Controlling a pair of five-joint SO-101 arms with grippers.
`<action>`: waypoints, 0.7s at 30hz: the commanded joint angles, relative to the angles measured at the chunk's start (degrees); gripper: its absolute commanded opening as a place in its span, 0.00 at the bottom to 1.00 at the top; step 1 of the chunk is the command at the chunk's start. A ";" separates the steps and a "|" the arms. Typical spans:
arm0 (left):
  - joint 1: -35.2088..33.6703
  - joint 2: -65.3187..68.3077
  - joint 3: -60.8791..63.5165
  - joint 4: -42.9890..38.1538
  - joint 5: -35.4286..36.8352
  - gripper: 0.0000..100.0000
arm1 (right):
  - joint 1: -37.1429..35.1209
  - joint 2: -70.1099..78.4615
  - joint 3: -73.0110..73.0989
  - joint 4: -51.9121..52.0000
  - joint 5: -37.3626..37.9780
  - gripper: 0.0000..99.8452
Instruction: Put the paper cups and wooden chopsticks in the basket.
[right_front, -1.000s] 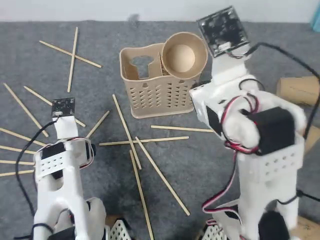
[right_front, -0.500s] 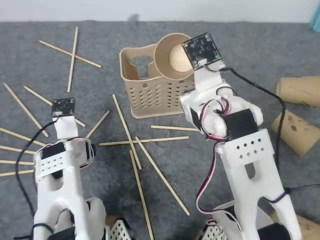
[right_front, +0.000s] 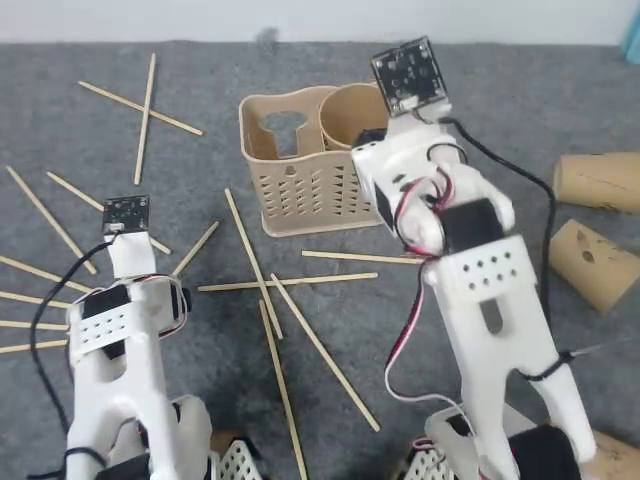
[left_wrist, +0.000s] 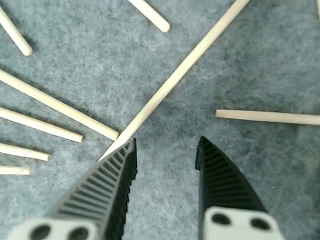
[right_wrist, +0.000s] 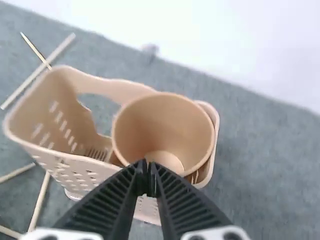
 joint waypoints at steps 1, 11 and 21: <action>0.35 -1.76 -0.22 -1.49 -0.53 0.18 | 1.10 -0.04 -8.97 3.47 0.79 0.01; 0.35 -1.76 -0.22 -1.49 -0.53 0.18 | 8.22 18.24 -33.05 17.63 0.70 0.17; 0.35 -1.76 -0.22 -1.49 -0.53 0.18 | 8.13 44.26 -64.53 30.73 -0.62 0.26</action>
